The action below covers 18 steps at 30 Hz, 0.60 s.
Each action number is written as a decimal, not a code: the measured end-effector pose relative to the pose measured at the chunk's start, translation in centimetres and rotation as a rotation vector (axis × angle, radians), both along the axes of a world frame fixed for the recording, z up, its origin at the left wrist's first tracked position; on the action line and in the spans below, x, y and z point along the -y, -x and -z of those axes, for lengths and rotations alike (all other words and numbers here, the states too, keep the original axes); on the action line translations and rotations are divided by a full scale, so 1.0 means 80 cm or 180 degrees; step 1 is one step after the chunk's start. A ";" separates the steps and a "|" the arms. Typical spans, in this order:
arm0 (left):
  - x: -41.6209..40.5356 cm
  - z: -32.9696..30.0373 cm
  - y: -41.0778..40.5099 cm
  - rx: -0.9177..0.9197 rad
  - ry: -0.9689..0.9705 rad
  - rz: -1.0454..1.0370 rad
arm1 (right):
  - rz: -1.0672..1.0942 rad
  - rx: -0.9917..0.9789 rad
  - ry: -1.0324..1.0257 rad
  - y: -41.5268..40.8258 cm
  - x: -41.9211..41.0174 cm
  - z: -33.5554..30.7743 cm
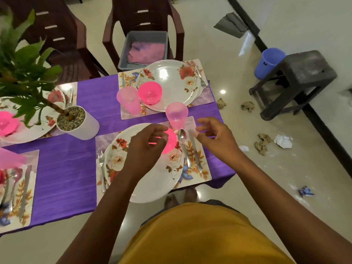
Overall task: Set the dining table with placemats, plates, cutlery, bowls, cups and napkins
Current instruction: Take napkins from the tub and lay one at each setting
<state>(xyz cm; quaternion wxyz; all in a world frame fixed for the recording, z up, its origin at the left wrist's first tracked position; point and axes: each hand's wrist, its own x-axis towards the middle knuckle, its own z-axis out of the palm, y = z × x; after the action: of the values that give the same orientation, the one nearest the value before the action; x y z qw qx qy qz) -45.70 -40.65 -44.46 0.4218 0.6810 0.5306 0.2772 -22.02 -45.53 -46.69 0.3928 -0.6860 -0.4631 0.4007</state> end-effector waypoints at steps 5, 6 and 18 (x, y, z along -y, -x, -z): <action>-0.001 -0.001 -0.041 0.0118 0.0082 0.0364 | 0.0224 0.0018 -0.0063 -0.022 0.024 -0.013; -0.001 -0.001 -0.051 0.0122 0.0104 0.0430 | 0.0273 -0.0003 -0.0087 -0.029 0.028 -0.015; 0.011 0.035 -0.240 0.0185 0.0343 0.0639 | 0.0544 -0.0229 0.0031 -0.218 0.058 0.002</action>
<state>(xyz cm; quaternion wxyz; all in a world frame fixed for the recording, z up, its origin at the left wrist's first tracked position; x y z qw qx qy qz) -26.53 -41.50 -47.25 0.4986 0.6987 0.4615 0.2243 -4.60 -50.14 -46.86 0.4385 -0.7102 -0.3865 0.3924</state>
